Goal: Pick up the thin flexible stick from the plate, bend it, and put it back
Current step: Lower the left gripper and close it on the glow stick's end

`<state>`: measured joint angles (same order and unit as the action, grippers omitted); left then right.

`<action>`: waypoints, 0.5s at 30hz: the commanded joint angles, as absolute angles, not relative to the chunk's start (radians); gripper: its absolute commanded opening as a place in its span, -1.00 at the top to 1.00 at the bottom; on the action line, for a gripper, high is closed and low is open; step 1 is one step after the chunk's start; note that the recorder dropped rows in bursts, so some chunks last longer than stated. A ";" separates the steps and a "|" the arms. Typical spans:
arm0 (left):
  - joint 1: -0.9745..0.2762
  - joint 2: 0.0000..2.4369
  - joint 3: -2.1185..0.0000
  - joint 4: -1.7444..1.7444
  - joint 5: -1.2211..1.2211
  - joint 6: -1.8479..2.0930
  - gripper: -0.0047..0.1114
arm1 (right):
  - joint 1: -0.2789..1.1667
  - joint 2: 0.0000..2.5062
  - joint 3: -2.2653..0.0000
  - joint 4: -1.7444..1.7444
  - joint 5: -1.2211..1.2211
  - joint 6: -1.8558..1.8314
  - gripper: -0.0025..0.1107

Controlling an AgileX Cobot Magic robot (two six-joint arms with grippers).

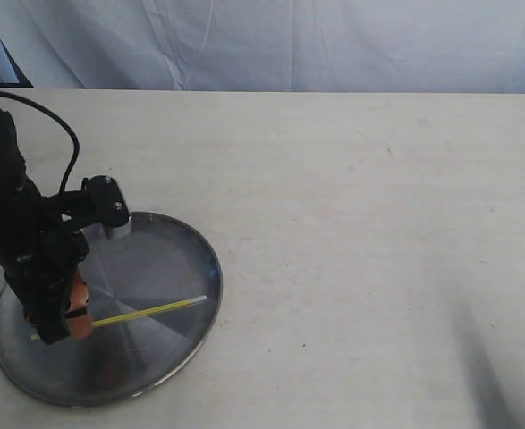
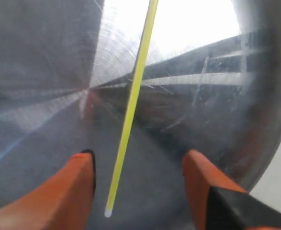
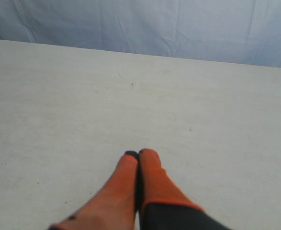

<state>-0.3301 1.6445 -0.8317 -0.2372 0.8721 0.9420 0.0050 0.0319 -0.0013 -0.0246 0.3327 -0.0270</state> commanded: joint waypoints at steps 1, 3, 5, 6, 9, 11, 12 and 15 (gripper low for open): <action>-0.342 1.662 -0.802 -0.225 0.806 0.942 -0.01 | 0.000 0.025 0.000 -0.024 0.325 -0.025 0.96; -0.342 1.676 -0.800 -0.225 0.799 0.942 -0.01 | 0.000 0.025 0.000 -0.024 0.325 -0.025 0.96; -0.342 1.688 -0.798 -0.225 0.780 0.942 -0.01 | 0.000 0.025 0.000 -0.024 0.325 -0.025 0.96; -0.342 1.702 -0.798 -0.225 0.774 0.942 -0.01 | 0.000 0.025 0.000 -0.024 0.325 -0.025 0.96; -0.342 1.738 -0.798 -0.225 0.764 0.940 -0.01 | 0.000 0.025 0.000 -0.024 0.325 -0.025 0.96; -0.342 1.759 -0.798 -0.223 0.764 0.938 -0.01 | 0.000 0.025 0.000 -0.024 0.325 -0.025 0.96; -0.342 1.767 -0.798 -0.219 0.761 0.938 -0.01 | 0.000 0.025 0.000 -0.024 0.325 -0.025 0.96; -0.342 1.784 -0.798 -0.219 0.761 0.938 -0.01 | 0.000 0.025 0.000 -0.024 0.325 -0.025 0.96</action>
<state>-0.3394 1.7642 -0.8045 -0.2259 0.7663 0.9420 0.0050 0.0319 -0.0013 -0.0246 0.3327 -0.0270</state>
